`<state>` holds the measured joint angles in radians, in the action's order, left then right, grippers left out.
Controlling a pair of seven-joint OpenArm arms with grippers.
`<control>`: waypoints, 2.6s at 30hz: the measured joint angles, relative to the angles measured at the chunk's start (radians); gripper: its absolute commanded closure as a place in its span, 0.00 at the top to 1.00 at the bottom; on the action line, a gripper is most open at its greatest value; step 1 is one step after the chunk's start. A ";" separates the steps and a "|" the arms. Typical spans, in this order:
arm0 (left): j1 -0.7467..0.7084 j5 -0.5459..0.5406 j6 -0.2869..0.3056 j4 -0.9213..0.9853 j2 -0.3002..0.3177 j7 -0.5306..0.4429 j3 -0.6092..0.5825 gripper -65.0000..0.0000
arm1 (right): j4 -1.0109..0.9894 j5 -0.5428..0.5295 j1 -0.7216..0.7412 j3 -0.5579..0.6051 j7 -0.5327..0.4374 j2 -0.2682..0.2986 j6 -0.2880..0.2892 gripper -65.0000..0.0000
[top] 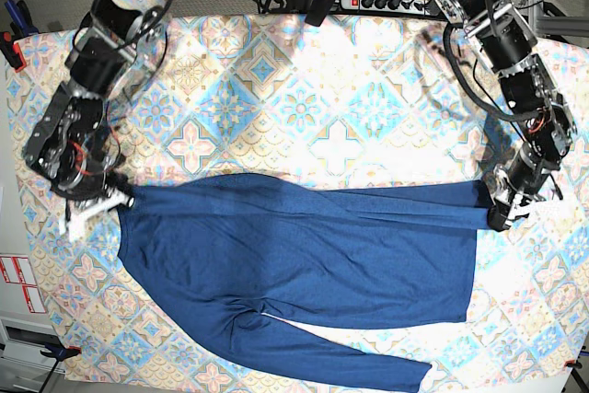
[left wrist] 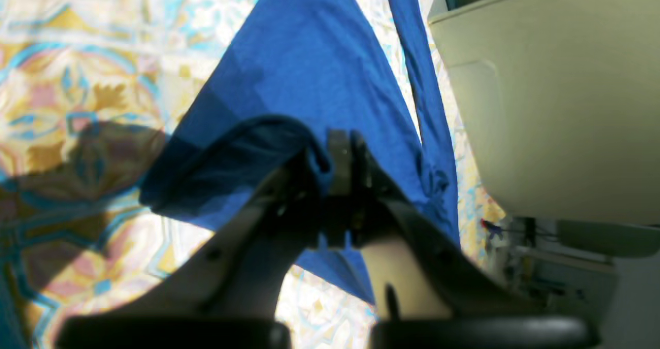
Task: Fold the T-shirt properly
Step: 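Drag the shoulder edge with both grippers toward the hem, folding the shirt, then hold the folded shirt edge with both grippers and adjust the grip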
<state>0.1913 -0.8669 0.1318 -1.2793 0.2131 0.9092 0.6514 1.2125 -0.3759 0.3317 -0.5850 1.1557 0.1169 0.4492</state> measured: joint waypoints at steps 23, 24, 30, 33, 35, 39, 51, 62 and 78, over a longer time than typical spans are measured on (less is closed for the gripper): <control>0.183 0.223 -0.006 0.296 0.001 -0.175 -0.074 0.00 | -0.153 0.008 0.081 0.109 -0.159 0.005 -0.008 0.07; 0.185 0.232 -0.007 0.301 0.000 -0.188 -0.074 0.00 | -0.153 0.007 0.082 0.143 -0.170 0.005 -0.008 0.10; 0.192 0.327 -0.004 0.300 0.000 -0.211 -0.074 0.27 | -0.150 0.002 0.078 0.231 -0.165 -0.005 -0.005 0.25; 0.182 0.340 -0.003 0.299 0.003 -0.181 -0.074 0.38 | -0.145 0.004 0.077 0.230 -0.166 0.005 -0.005 0.25; 0.170 0.336 -0.003 0.290 0.002 -0.151 -0.074 0.37 | -0.144 0.004 0.071 0.230 -0.175 0.011 -0.005 0.25; 0.114 0.319 0.000 0.185 0.000 -0.096 -0.073 0.37 | -0.121 0.008 0.019 0.230 -0.164 0.005 -0.006 0.25; -0.083 0.158 -0.003 0.097 -0.005 -0.087 -0.074 0.37 | -0.105 0.146 -0.005 0.230 -0.167 0.011 -0.007 0.30; -0.011 0.157 -0.003 0.268 -0.002 -0.129 -0.074 0.37 | -0.106 0.160 0.033 0.230 -0.162 0.011 -0.006 0.30; 0.094 0.154 -0.004 0.406 -0.041 -0.204 -0.074 0.37 | -0.106 0.159 0.036 0.229 -0.168 0.011 -0.005 0.30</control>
<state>0.2852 -0.7132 0.1276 -0.8734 0.1722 0.7055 0.5770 1.1061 -0.2173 0.3679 -0.3561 0.9878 0.1276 0.4442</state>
